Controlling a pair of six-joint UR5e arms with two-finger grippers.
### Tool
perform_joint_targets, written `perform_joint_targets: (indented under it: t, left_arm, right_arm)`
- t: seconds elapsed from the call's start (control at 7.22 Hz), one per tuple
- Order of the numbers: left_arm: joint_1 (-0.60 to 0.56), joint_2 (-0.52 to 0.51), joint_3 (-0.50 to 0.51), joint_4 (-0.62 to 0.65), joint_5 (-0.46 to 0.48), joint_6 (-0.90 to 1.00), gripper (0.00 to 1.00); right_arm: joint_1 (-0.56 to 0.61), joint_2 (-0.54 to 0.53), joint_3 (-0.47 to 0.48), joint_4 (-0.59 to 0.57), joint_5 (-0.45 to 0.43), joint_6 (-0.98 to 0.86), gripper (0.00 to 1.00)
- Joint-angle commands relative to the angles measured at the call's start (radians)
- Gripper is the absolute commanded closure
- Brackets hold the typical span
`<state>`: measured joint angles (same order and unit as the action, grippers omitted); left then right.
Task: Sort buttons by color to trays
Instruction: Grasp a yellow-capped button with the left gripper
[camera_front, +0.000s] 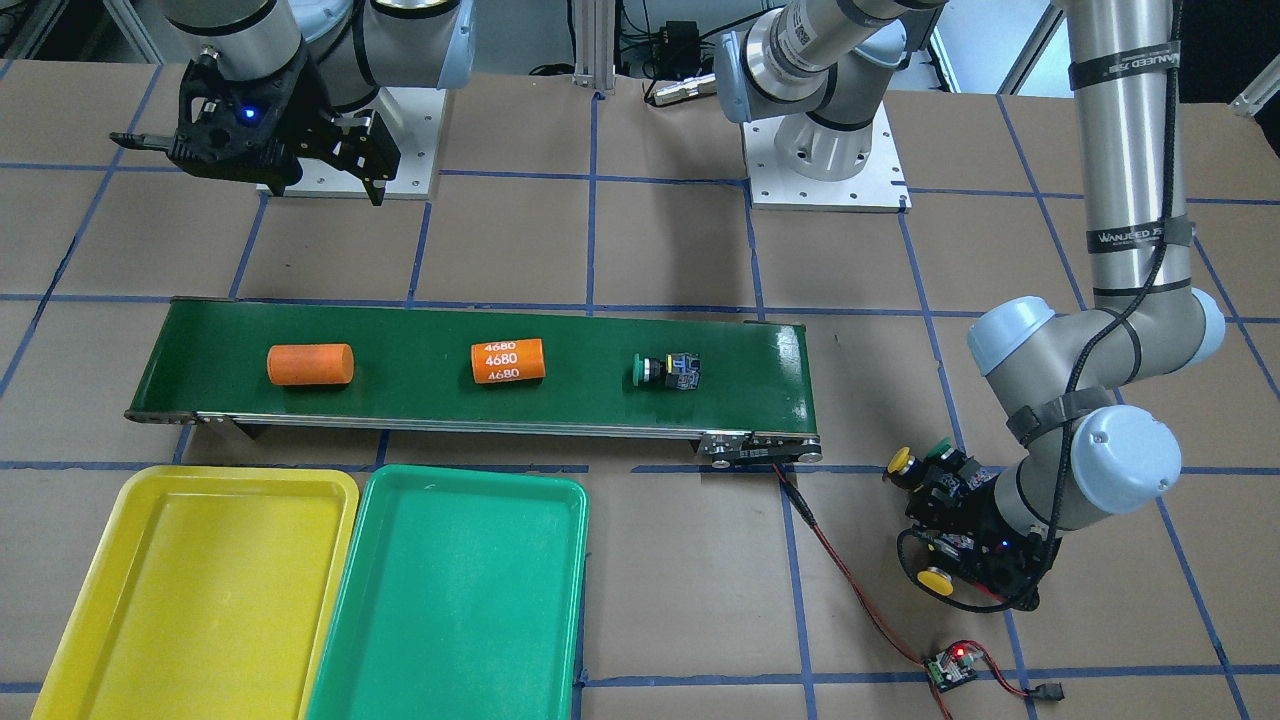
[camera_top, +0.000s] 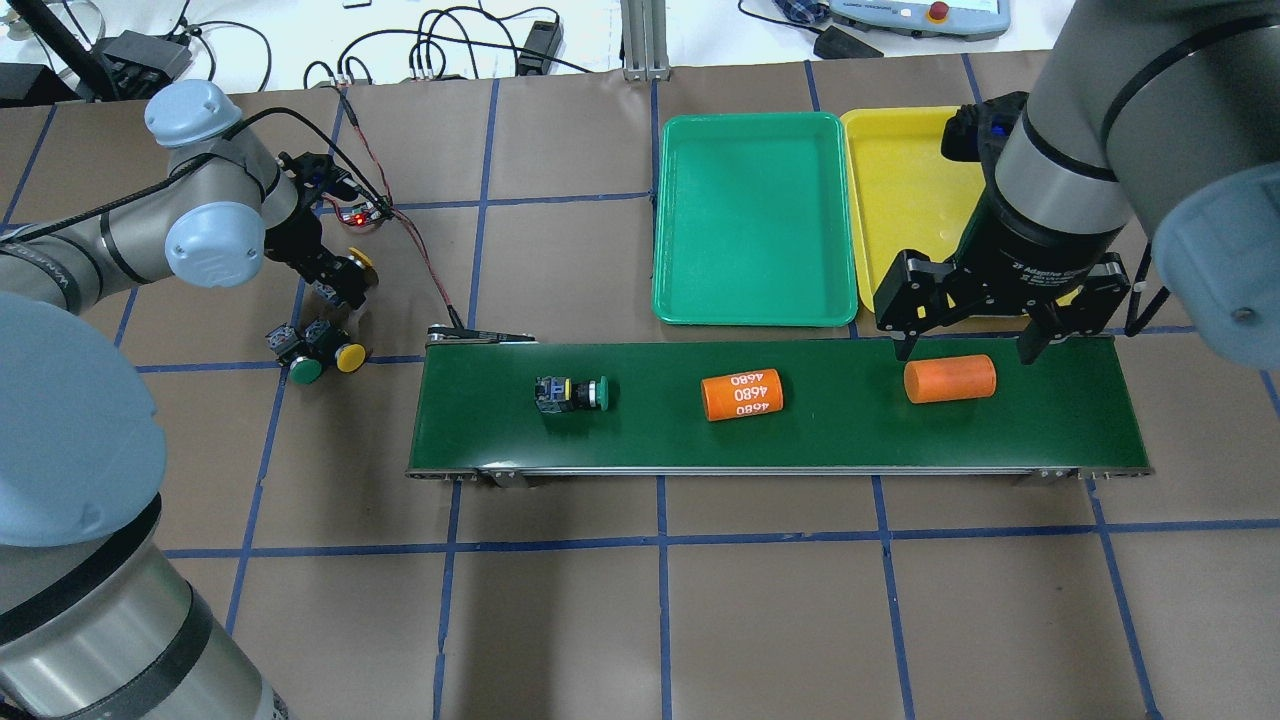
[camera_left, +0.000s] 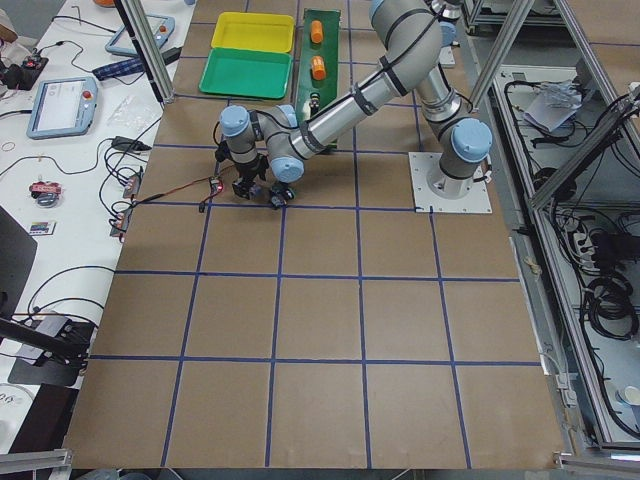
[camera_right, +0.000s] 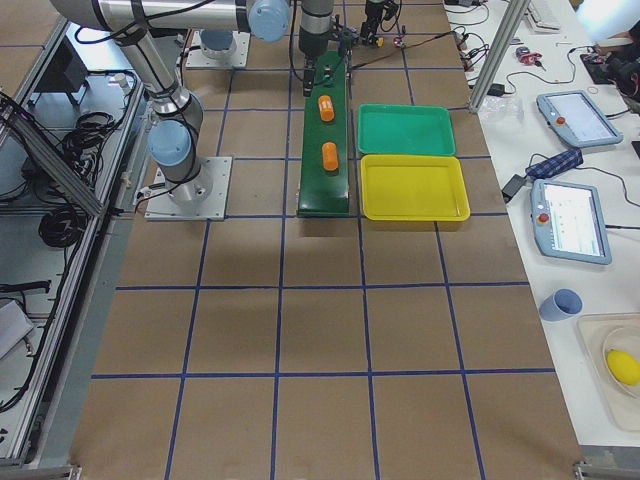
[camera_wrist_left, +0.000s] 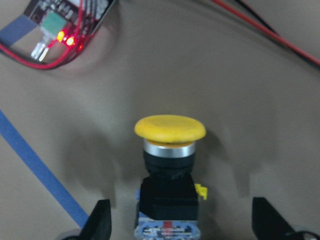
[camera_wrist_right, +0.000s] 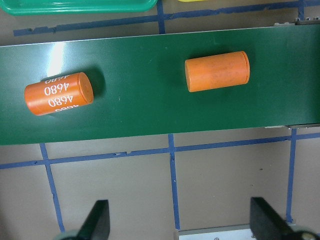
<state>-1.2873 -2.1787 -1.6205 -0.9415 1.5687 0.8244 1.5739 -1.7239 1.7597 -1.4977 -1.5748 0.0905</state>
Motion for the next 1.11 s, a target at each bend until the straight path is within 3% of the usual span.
perform_joint_targets:
  t: [0.0,0.55,0.97]
  left_arm:
    - [0.005,-0.029,0.011,0.024,-0.007,-0.042,1.00]
    - [-0.020,0.130,0.001,-0.186,-0.029,-0.431,1.00]
    - [-0.111,0.259,-0.053,-0.273,-0.062,-0.704,1.00]
  right_arm:
    - [0.000,0.000,0.001,0.001,-0.001,0.000,0.00]
    - [0.000,0.000,0.001,0.001,-0.001,0.000,0.00]
    - [0.000,0.001,0.001,0.001,-0.001,0.000,0.00]
